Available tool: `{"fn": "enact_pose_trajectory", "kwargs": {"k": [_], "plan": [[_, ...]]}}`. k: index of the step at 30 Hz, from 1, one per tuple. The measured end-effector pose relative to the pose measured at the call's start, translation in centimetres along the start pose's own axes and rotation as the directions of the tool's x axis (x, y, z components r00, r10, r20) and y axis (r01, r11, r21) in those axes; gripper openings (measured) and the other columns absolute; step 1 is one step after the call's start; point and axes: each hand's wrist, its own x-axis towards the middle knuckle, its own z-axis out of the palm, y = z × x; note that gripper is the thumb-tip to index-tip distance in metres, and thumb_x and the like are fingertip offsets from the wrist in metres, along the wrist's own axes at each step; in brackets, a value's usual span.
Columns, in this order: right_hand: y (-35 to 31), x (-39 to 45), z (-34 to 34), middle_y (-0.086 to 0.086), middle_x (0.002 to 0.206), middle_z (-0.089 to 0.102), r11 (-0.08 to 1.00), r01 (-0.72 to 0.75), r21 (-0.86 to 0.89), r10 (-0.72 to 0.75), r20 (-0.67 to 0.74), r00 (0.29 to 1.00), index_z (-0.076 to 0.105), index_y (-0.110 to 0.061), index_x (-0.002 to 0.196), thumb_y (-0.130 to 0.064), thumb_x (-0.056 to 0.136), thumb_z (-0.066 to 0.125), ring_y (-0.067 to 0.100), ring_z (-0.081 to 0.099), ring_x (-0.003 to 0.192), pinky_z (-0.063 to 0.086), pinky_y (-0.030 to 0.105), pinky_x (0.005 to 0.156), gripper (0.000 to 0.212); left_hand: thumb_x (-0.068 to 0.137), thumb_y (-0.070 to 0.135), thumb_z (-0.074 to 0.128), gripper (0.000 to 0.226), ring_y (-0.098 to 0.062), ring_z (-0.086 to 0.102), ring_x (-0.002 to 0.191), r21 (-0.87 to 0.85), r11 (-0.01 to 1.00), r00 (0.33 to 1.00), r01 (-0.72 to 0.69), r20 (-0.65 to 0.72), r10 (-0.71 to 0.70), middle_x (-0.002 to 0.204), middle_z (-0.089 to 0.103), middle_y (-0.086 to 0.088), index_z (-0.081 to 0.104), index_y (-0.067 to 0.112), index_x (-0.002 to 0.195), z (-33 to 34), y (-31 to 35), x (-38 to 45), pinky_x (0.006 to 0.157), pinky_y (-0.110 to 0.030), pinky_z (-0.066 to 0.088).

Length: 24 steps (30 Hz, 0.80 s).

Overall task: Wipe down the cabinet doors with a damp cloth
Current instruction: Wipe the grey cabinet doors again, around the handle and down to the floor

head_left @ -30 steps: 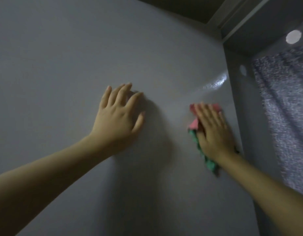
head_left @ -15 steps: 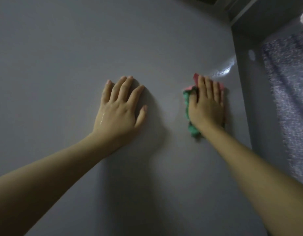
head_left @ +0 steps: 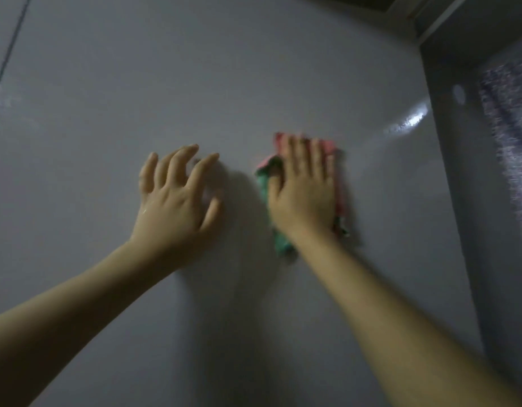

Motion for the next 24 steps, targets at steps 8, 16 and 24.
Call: {"fn": "enact_pose_trajectory", "kwargs": {"k": [8,16,24], "plan": [[5.0,-5.2,-2.3,0.006,0.15,0.039,0.794,0.606,0.051,-0.607,0.124,0.785,0.035,-0.016,0.145,-0.034,0.091,0.036,0.029,0.032,0.14,0.018,0.047,0.117,0.056,0.088,0.045,0.028,0.062,-0.038,0.033,0.126,0.127,0.987,0.994,0.096,0.034,-0.101,0.138,0.041,-0.021,0.045,0.012,0.138,-1.9,-5.3,-3.3,0.113,-0.052,0.014],[-8.7,-1.5,1.2,0.008,0.15,0.039,0.966,0.243,0.092,-0.242,-0.025,0.97,0.04,-0.012,0.145,-0.038,0.091,0.027,0.031,0.033,0.14,0.016,0.049,0.116,0.061,0.094,0.047,0.025,0.059,-0.028,0.029,0.137,0.085,0.995,0.998,0.058,-0.023,-0.057,0.144,0.042,-0.014,0.045,0.018,0.141,-1.3,-6.1,-3.8,0.116,-0.04,0.009],[-2.2,-1.4,-0.2,0.008,0.149,0.04,0.891,0.454,0.031,-0.455,0.061,0.889,0.039,-0.014,0.145,-0.037,0.094,0.028,0.03,0.035,0.139,0.016,0.043,0.117,0.057,0.092,0.049,0.022,0.066,-0.026,0.03,0.139,-0.135,0.983,0.992,0.122,-0.006,-0.124,0.149,0.038,-0.01,0.037,0.011,0.145,-2.4,-6.2,-3.8,0.118,-0.035,0.007]]}}
